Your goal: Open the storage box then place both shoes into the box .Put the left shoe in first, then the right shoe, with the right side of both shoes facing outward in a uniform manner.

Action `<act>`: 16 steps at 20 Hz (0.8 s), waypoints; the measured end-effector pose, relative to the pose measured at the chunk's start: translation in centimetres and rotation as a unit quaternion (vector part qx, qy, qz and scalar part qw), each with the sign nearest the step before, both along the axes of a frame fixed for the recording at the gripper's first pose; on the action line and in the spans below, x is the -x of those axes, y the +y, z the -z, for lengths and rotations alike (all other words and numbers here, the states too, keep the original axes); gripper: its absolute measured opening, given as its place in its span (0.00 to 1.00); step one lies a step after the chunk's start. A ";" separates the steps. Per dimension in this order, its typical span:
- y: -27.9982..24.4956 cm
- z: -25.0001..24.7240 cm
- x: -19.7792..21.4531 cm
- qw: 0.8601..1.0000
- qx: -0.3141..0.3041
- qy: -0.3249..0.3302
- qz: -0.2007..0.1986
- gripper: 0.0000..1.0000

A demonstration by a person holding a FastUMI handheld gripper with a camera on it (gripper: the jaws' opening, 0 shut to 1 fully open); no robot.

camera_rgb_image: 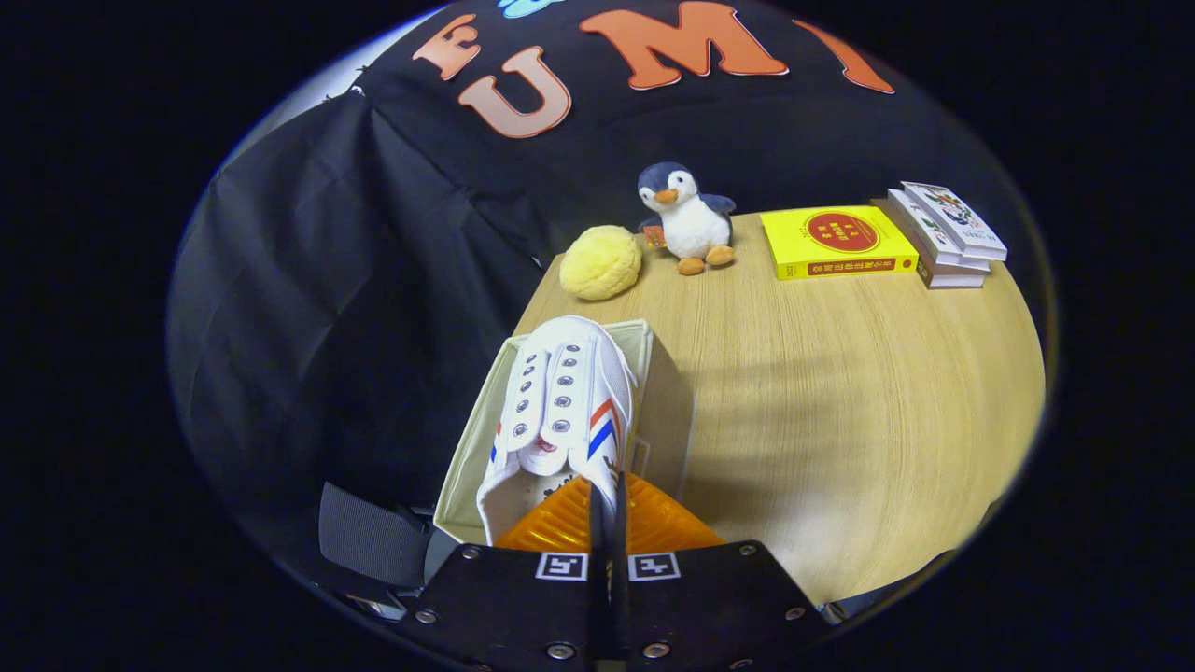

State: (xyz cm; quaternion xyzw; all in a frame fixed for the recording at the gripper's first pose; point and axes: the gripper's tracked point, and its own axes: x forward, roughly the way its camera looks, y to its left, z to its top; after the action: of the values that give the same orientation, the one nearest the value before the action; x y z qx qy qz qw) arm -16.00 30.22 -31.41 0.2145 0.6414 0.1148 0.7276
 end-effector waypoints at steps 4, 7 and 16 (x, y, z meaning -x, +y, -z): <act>1.3 1.0 1.1 0.999 0.038 0.020 0.008 0.02; 1.5 1.6 0.6 0.997 0.072 0.022 0.021 0.02; 5.9 3.1 -2.9 0.996 0.083 0.000 0.013 0.01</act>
State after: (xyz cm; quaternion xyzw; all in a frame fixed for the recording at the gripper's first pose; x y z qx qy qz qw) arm -13.08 36.08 -34.50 0.1620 0.6461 0.0517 0.7440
